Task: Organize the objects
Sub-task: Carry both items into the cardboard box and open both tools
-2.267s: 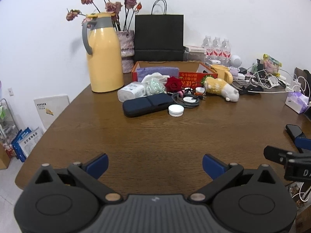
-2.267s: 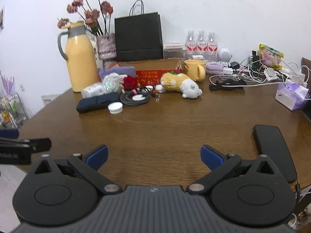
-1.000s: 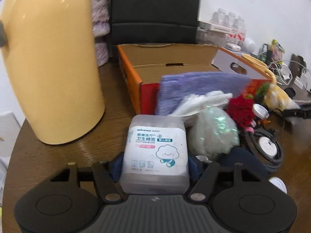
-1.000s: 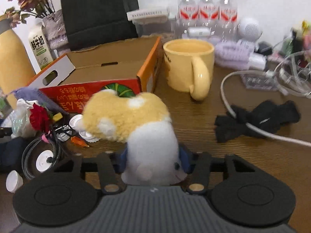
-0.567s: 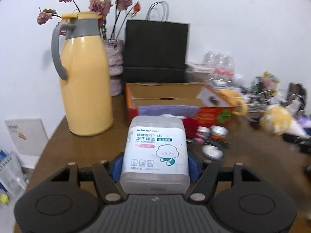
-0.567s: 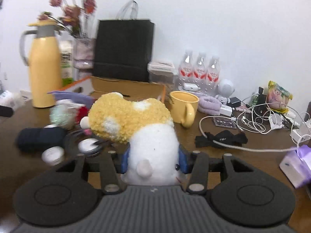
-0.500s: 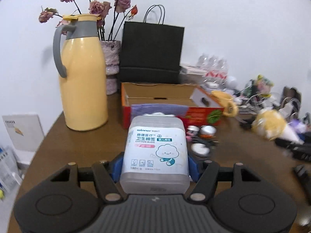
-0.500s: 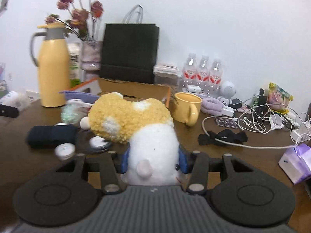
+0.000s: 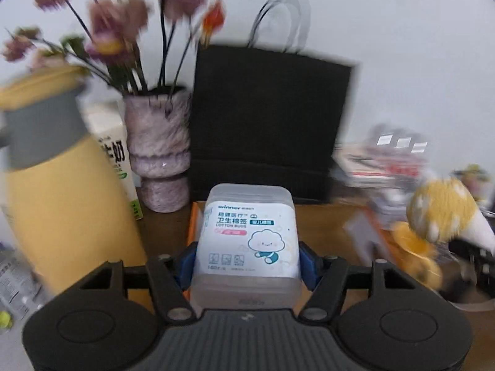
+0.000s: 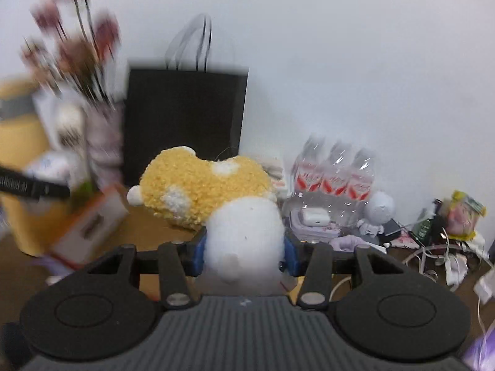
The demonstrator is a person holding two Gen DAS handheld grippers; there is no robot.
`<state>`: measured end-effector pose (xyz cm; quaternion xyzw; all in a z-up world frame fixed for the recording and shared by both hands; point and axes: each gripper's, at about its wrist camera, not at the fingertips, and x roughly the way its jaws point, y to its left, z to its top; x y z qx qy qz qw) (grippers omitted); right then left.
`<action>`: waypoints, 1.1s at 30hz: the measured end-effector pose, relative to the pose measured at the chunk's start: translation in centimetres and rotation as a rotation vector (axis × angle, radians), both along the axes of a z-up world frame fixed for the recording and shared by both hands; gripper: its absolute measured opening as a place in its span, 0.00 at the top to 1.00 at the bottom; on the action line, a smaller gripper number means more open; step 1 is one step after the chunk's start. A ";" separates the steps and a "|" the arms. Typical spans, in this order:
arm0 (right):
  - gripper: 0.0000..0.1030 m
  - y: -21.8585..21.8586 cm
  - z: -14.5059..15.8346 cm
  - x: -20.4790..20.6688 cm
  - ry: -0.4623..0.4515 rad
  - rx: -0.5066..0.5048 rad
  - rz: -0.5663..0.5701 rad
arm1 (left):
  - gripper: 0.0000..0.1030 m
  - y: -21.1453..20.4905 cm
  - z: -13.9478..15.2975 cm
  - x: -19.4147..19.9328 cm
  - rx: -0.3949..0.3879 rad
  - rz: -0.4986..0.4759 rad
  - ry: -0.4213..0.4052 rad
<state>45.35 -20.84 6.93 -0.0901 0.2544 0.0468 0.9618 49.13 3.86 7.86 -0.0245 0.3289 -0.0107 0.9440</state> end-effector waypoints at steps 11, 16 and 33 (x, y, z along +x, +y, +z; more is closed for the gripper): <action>0.34 4.5 -11.5 18.5 0.352 -0.127 -0.081 | 0.19 -0.4 -10.2 13.8 0.143 0.038 0.220; 0.12 5.6 -12.9 18.6 0.319 -0.185 -0.007 | 0.16 -1.4 -11.8 13.2 0.203 -0.026 0.231; 0.00 4.8 -12.6 14.1 0.415 -0.189 0.096 | 0.23 -3.1 -12.6 7.2 0.372 -0.130 0.282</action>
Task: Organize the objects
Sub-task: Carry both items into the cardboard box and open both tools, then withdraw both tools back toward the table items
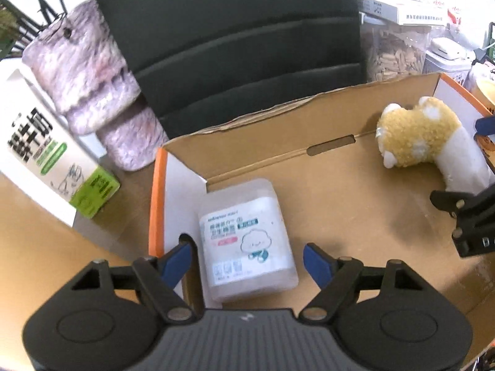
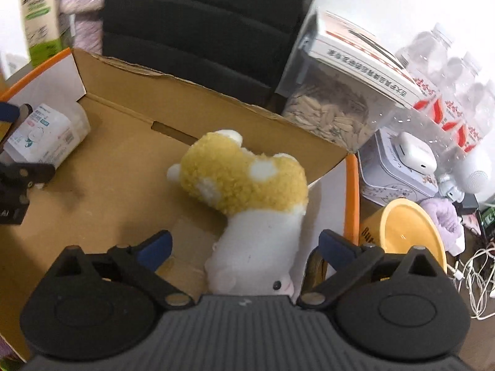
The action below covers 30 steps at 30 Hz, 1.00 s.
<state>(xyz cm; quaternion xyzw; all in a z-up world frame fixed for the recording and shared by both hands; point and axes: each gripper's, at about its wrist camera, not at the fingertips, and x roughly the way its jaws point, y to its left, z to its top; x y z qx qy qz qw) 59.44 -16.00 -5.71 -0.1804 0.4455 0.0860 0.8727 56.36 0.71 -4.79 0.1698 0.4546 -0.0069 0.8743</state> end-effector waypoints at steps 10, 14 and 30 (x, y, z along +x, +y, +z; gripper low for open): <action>0.00 -0.2 0.6 -5.4 0.065 0.077 0.021 | 0.23 -0.8 0.7 -4.8 -0.006 -0.044 -0.041; 0.00 -2.1 3.7 -8.5 0.030 0.215 -0.031 | 0.23 0.8 5.8 -9.0 -0.147 -0.003 -0.189; 0.00 -5.9 7.0 -42.7 -0.528 0.366 -0.050 | 0.01 4.7 5.0 -41.0 -0.339 0.041 -0.523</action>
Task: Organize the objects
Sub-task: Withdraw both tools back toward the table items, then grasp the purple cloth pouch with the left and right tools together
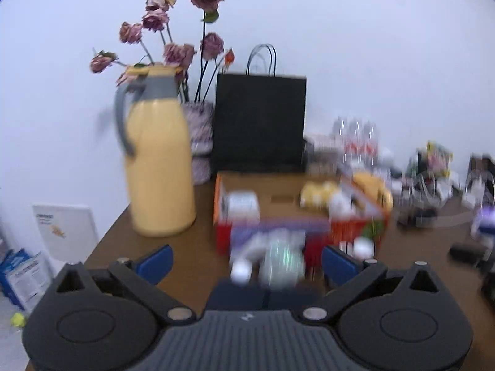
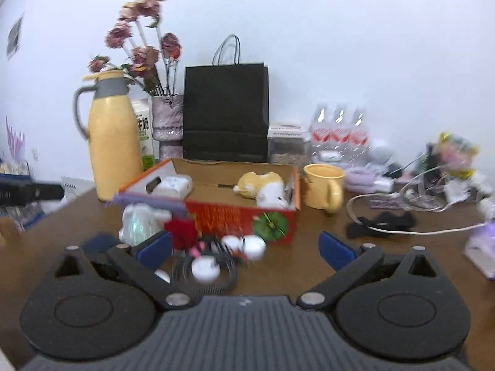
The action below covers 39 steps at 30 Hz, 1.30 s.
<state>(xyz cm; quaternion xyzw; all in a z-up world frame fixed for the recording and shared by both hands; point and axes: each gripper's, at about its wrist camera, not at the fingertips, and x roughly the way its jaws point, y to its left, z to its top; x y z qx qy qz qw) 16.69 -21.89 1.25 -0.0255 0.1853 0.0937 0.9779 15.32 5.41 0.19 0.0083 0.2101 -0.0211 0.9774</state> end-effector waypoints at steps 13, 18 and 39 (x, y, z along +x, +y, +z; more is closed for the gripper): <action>0.00 -2.3 1.8 -7.8 0.115 0.072 -0.004 | 0.00 2.1 0.2 -7.3 0.073 0.020 -0.066; 0.01 -0.2 0.4 -3.7 0.053 0.066 0.009 | 0.02 0.9 -2.2 -2.1 0.141 -0.036 -0.182; 0.88 9.6 -5.9 17.1 0.081 -0.028 0.244 | 0.94 3.5 -6.3 16.3 -0.039 -0.234 -0.020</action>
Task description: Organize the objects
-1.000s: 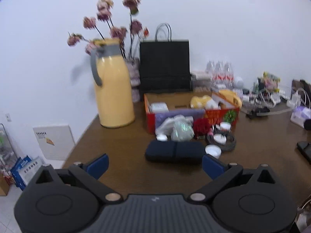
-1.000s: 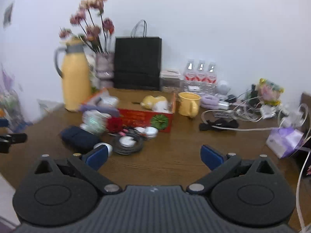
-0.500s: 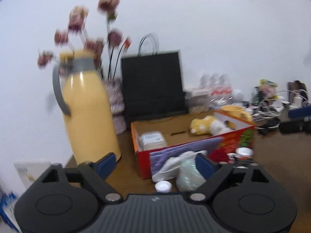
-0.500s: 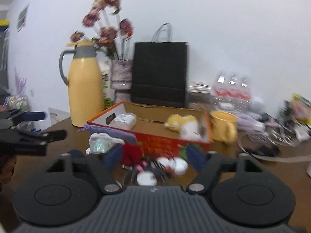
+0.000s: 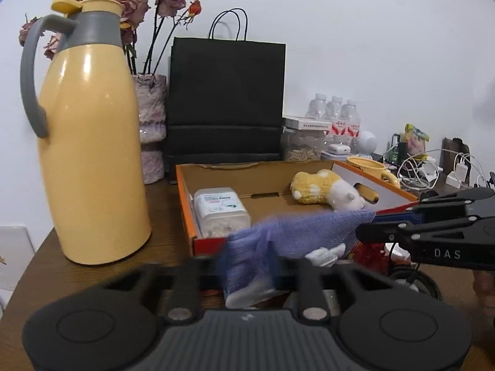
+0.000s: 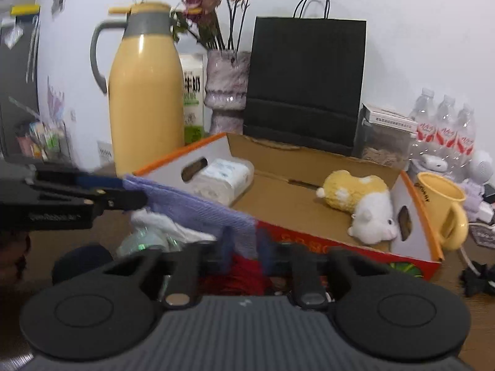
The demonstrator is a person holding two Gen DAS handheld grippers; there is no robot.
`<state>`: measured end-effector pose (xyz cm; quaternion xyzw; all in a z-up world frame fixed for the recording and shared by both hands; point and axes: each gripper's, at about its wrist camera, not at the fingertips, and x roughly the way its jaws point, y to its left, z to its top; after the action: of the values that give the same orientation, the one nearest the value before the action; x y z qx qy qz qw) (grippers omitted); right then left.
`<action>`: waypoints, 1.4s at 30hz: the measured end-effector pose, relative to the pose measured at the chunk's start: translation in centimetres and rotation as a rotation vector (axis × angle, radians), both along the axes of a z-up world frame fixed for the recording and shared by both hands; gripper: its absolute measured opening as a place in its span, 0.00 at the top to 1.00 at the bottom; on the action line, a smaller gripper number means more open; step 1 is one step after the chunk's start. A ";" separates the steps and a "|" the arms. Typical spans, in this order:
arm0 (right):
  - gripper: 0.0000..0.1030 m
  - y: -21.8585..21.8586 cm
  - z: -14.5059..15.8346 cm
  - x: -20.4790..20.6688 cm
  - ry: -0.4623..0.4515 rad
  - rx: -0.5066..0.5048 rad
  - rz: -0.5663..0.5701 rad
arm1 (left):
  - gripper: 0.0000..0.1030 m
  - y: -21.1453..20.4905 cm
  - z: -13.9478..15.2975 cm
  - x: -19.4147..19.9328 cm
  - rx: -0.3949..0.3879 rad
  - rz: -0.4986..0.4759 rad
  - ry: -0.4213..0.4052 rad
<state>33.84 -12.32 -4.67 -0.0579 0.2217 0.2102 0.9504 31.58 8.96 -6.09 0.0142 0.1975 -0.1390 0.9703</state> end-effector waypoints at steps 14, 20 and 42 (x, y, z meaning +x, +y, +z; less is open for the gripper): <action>0.93 -4.9 9.9 -12.2 -0.094 0.130 0.106 | 0.96 -3.8 10.0 -12.6 -0.130 -0.055 0.003; 0.93 -9.5 3.5 -14.3 0.267 0.264 0.036 | 0.96 -4.4 3.9 -14.7 -0.202 -0.009 0.319; 0.91 -3.9 -3.9 -21.4 0.233 -0.033 -0.135 | 0.97 -7.1 -1.9 -19.6 -0.028 0.137 0.403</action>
<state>12.47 -16.20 -8.57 -0.0336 0.3374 0.1476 0.9291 12.02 1.84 -7.97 -0.0408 0.3863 -0.0752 0.9184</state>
